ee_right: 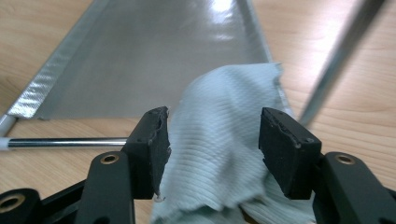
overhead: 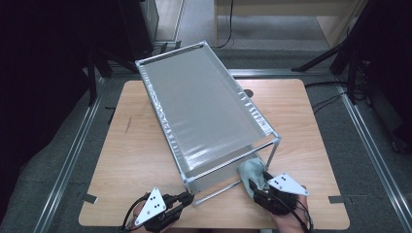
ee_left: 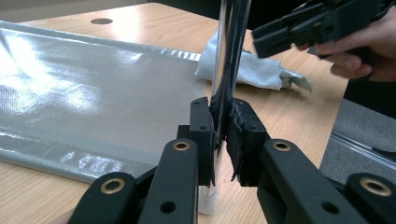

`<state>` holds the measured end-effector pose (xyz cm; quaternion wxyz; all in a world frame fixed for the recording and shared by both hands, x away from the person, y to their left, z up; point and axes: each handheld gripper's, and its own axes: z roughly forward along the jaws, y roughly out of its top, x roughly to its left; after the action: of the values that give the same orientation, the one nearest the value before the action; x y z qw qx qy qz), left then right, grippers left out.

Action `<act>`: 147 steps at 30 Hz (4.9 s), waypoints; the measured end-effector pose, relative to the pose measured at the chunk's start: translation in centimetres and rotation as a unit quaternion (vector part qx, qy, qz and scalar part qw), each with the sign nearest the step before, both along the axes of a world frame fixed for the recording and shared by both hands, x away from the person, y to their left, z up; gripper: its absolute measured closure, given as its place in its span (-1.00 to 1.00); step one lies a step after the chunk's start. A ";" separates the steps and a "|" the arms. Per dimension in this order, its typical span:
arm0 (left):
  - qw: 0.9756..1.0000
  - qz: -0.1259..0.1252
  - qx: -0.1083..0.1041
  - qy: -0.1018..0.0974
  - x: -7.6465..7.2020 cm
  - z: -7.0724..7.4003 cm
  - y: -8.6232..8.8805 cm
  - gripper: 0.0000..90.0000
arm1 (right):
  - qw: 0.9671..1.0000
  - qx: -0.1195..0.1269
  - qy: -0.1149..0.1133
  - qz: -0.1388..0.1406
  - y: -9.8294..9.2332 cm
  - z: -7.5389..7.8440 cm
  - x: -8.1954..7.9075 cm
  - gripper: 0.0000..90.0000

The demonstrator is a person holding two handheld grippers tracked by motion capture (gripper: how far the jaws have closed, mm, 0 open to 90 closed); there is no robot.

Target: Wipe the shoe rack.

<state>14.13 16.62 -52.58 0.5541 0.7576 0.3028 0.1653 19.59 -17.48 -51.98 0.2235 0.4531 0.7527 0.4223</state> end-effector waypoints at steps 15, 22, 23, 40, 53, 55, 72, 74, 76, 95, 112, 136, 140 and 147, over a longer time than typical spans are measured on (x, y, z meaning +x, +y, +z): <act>1.000 0.003 0.000 -0.001 0.0 0.0 -0.1 0.82 | 0.997 -0.058 0.034 -0.044 1.3 -3.0 1.6 0.83; 1.000 0.008 -0.002 0.001 0.0 0.0 -0.1 0.82 | 0.998 -0.038 0.041 0.043 7.8 -3.2 -1.5 0.83; 1.000 0.008 -0.002 0.001 0.0 0.0 -0.1 0.82 | 0.997 -0.030 0.044 0.056 8.8 -3.3 -2.0 0.83; 1.000 0.007 0.000 -0.001 0.1 -0.1 0.0 0.82 | 0.998 -0.026 0.055 0.031 6.2 -3.0 0.0 0.83; 1.000 0.004 0.000 -0.001 0.1 -0.1 0.1 0.82 | 0.994 -0.038 0.038 -0.095 0.3 -2.9 3.3 0.84; 1.000 0.005 0.000 -0.001 0.1 -0.1 0.1 0.82 | 0.995 -0.034 0.038 -0.080 1.4 -2.9 2.9 0.84; 1.000 0.005 -0.002 0.002 0.2 -0.1 0.1 0.82 | 0.994 -0.033 0.043 0.090 10.6 -3.2 -1.8 0.83; 1.000 0.005 -0.001 0.001 0.2 -0.1 0.1 0.82 | 0.996 -0.038 0.042 0.062 9.1 -3.2 -1.0 0.83; 1.000 0.005 -0.002 0.001 0.1 -0.2 0.1 0.82 | 0.998 -0.042 0.042 0.028 7.1 -3.1 0.0 0.83; 1.000 0.003 -0.005 0.004 0.1 -0.3 0.2 0.82 | 0.988 0.021 -0.030 -0.148 -5.8 6.1 1.2 0.83; 1.000 0.008 -0.002 0.001 0.0 -0.3 0.1 0.82 | 0.995 -0.037 -0.094 -0.007 5.0 14.1 6.7 0.81; 1.000 -0.001 0.007 0.006 -0.4 -0.5 -1.3 0.82 | 0.994 -0.009 -0.111 0.022 7.5 12.0 0.5 0.72; 1.000 -0.001 0.008 0.006 -0.4 -0.5 -1.3 0.82 | 0.992 0.017 -0.109 0.061 8.6 12.5 -0.4 0.10; 1.000 -0.001 0.008 0.007 -0.4 -0.5 -1.3 0.81 | 0.994 0.021 -0.102 0.009 6.4 12.1 0.1 0.41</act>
<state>13.75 15.34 -53.08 0.5461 0.7635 0.3046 0.1611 19.65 -11.06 -39.87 0.2858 0.4051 0.7207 0.4845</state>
